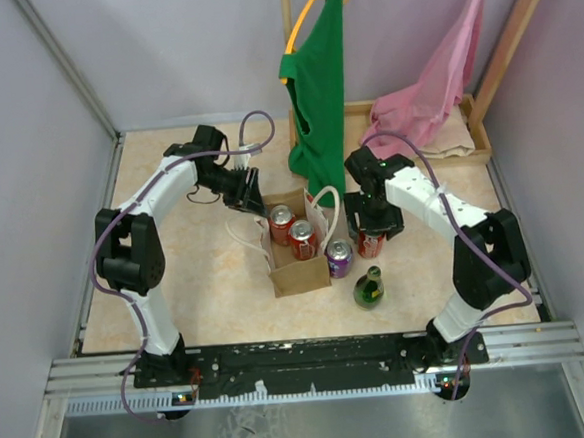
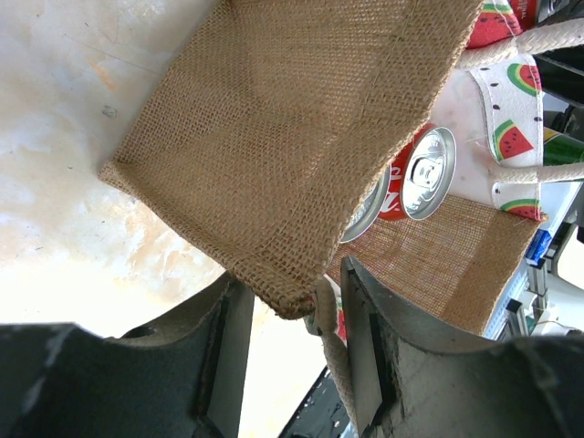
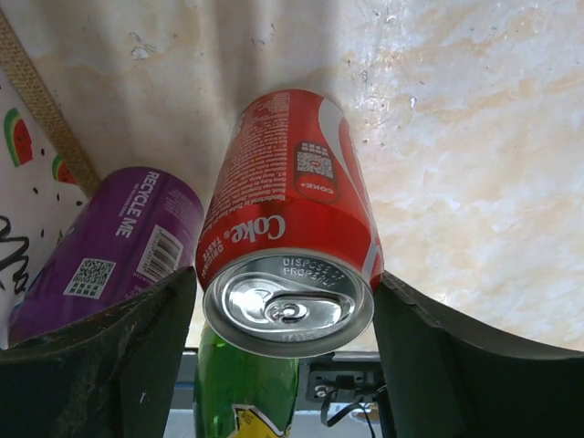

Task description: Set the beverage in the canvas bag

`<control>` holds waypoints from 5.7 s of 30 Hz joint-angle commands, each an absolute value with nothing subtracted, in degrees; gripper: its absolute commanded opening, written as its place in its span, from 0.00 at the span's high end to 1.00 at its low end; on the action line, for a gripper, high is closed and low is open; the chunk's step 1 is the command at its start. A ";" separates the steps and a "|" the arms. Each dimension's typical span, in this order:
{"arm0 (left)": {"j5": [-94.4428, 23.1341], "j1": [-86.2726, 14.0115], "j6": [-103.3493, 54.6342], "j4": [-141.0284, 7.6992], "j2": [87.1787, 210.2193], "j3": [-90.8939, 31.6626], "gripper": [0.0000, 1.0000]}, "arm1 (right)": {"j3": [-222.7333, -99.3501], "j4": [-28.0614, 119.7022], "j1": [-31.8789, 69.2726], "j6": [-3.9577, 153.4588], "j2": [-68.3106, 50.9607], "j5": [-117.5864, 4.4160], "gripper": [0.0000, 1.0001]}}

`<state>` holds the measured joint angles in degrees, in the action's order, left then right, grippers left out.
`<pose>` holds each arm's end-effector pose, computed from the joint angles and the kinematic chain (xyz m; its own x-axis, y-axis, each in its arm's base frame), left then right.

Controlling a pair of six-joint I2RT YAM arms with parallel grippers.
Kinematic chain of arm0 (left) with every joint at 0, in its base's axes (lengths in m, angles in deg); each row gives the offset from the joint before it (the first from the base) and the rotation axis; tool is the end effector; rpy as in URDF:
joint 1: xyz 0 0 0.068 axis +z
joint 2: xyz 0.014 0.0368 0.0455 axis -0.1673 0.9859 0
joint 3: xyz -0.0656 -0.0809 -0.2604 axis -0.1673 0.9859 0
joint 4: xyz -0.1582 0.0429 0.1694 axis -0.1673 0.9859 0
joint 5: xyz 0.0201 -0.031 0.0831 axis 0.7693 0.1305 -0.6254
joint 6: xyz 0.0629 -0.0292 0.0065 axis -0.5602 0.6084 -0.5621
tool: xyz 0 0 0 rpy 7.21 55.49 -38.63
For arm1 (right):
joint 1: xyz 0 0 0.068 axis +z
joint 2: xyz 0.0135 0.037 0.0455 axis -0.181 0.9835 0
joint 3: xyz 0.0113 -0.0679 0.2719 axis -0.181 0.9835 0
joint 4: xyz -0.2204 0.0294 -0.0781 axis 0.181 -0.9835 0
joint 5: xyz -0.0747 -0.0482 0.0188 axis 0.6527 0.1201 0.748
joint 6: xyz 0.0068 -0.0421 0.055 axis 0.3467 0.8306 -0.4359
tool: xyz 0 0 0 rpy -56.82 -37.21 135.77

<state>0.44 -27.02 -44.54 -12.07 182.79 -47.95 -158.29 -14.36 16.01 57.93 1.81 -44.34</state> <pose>0.3433 -0.1491 0.2473 -0.8310 0.3724 -0.4131 0.5561 0.5667 -0.6079 0.2493 0.1190 0.2444 -0.9791 -0.0405 -0.1992 -0.0415 0.9991 0.0010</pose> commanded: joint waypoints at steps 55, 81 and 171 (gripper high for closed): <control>-0.49 -28.44 -44.59 -10.82 183.07 -50.16 0.51 | -193.32 -2.19 31.35 65.41 -1.76 -51.29 1.00; -2.42 -28.18 -46.77 -8.51 181.60 -50.67 0.52 | -181.90 1.26 41.40 66.01 4.53 -53.53 1.00; -1.03 -28.13 -47.14 -7.96 184.55 -52.59 0.52 | -165.27 18.83 46.53 75.80 6.28 -43.99 0.51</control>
